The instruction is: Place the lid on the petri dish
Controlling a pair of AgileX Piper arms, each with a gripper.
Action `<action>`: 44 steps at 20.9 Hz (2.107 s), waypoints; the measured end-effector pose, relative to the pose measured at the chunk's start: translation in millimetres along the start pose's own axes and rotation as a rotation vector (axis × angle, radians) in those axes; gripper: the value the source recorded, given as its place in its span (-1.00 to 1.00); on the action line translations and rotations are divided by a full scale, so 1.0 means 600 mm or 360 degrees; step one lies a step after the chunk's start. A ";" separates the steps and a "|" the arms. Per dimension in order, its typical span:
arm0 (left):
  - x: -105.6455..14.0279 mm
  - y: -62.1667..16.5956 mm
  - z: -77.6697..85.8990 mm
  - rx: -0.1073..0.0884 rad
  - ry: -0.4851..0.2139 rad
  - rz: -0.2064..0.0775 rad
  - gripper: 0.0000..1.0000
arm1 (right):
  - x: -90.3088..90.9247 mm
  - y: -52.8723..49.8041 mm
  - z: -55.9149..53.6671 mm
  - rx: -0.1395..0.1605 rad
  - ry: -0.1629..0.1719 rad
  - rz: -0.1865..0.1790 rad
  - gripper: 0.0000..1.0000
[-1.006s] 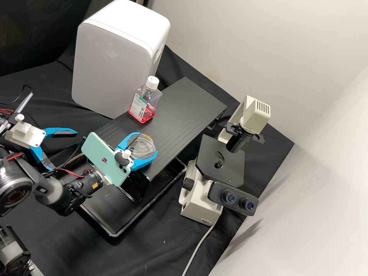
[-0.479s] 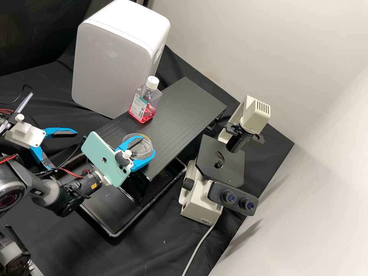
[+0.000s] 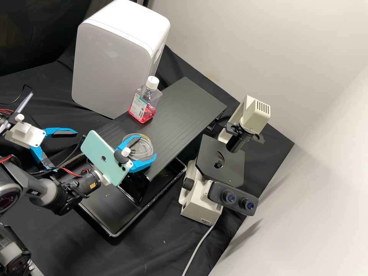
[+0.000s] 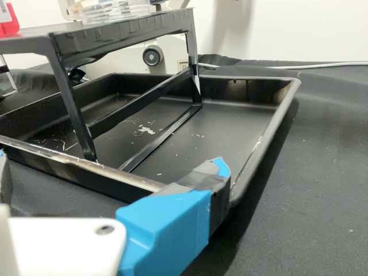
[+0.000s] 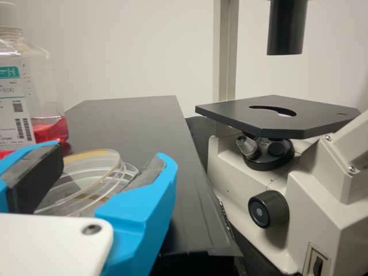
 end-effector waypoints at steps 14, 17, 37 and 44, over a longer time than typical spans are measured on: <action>0.000 0.000 0.000 0.0001 0.0000 0.0002 1.00 | -0.003 0.003 0.000 0.0033 -0.0033 0.0023 1.00; 0.000 0.000 0.000 0.0001 0.0000 0.0002 1.00 | -0.003 0.003 0.000 0.0041 -0.0032 0.0023 1.00; 0.000 0.000 0.000 0.0001 0.0000 0.0002 1.00 | -0.040 0.030 -0.021 0.0154 0.0197 0.0256 1.00; 0.000 0.000 0.000 0.0001 0.0000 0.0002 1.00 | -0.040 0.001 -0.043 -0.0008 0.0274 0.0133 1.00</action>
